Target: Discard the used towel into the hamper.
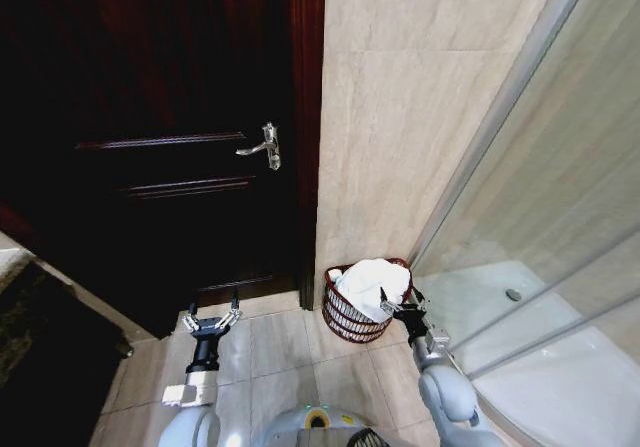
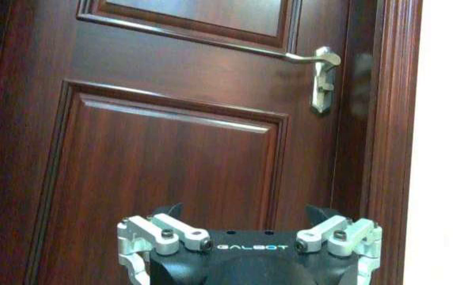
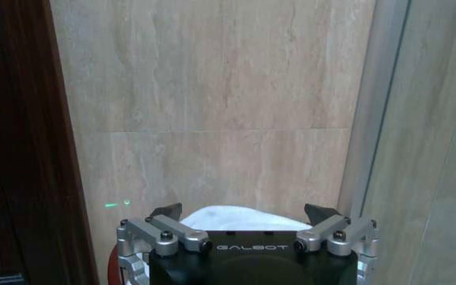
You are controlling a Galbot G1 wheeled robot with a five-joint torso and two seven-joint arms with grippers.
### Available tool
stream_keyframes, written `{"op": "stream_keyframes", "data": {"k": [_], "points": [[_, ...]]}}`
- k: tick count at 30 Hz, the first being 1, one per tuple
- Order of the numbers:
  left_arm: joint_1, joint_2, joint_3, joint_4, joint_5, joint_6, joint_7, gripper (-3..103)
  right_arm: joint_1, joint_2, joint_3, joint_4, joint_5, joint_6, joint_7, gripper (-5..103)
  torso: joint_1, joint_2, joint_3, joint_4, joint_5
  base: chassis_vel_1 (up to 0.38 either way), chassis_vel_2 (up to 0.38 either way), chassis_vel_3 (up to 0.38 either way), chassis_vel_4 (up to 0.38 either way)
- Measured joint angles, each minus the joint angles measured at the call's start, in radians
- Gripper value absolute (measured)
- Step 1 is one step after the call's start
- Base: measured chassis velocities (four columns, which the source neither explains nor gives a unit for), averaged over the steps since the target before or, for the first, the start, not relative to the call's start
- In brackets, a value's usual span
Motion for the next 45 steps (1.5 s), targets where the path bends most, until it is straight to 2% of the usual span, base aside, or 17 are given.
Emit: {"op": "stream_keyframes", "data": {"k": [13, 20, 22, 23, 26, 27, 30, 34, 38, 45], "points": [[-0.002, -0.002, 0.005, -0.001, 0.001, -0.001, 0.000, 100, 0.007, 0.001, -0.009, 0.002, -0.016, -0.014, 0.006, 100, 0.000, 0.000, 0.000, 0.0001, 0.0000, 0.000, 0.000, 0.000, 0.000], [0.003, -0.002, 0.002, -0.003, 0.001, -0.002, 0.000, 100, 0.032, -0.022, -0.010, -0.030, 0.006, -0.028, 0.012, 100, 0.000, 0.000, 0.000, -0.0001, 0.0001, 0.000, 0.000, 0.000, 0.000], [0.004, -0.005, -0.001, -0.008, 0.013, 0.011, -0.011, 100, 0.087, -0.074, -0.010, -0.068, 0.072, -0.141, -0.009, 100, 0.000, 0.000, 0.000, -0.0001, 0.0003, 0.000, 0.000, 0.000, 0.000], [0.004, -0.005, -0.001, -0.008, 0.013, 0.011, -0.011, 100, 0.087, -0.074, -0.010, -0.068, 0.072, -0.141, -0.009, 100, 0.000, 0.000, 0.000, -0.0001, 0.0003, 0.000, 0.000, 0.000, 0.000], [0.002, -0.016, -0.004, -0.023, 0.018, 0.022, -0.015, 100, 0.198, -0.144, -0.012, -0.137, 0.150, -0.301, -0.060, 100, 0.000, 0.000, 0.000, 0.0001, 0.0002, 0.000, 0.000, 0.000, 0.000], [0.002, -0.016, -0.004, -0.023, 0.018, 0.022, -0.015, 100, 0.198, -0.144, -0.012, -0.137, 0.150, -0.301, -0.060, 100, 0.000, 0.000, 0.000, 0.0001, 0.0002, 0.000, 0.000, 0.000, 0.000], [0.001, -0.022, -0.006, -0.037, 0.020, 0.032, -0.016, 100, 0.321, -0.180, -0.034, -0.226, 0.190, -0.398, -0.094, 100, 0.000, 0.000, 0.000, 0.0000, 0.0001, 0.000, 0.000, 0.000, 0.000], [-0.002, -0.025, -0.010, -0.039, 0.021, 0.035, -0.017, 100, 0.406, -0.190, -0.060, -0.293, 0.216, -0.447, -0.117, 100, 0.000, 0.000, 0.000, 0.0002, 0.0002, 0.000, 0.000, 0.000, 0.000], [-0.005, -0.030, -0.015, -0.039, 0.023, 0.037, -0.017, 100, 0.528, -0.186, -0.099, -0.397, 0.224, -0.531, -0.176, 100, 0.000, 0.000, 0.000, 0.0001, 0.0000, 0.000, 0.000, 0.000, 0.000], [-0.007, -0.041, -0.016, -0.027, 0.036, 0.034, -0.017, 100, 0.637, -0.164, -0.142, -0.529, 0.216, -0.575, -0.213, 100, 0.000, 0.000, 0.000, 0.0001, 0.0000, 0.000, 0.000, 0.000, 0.000]]}}
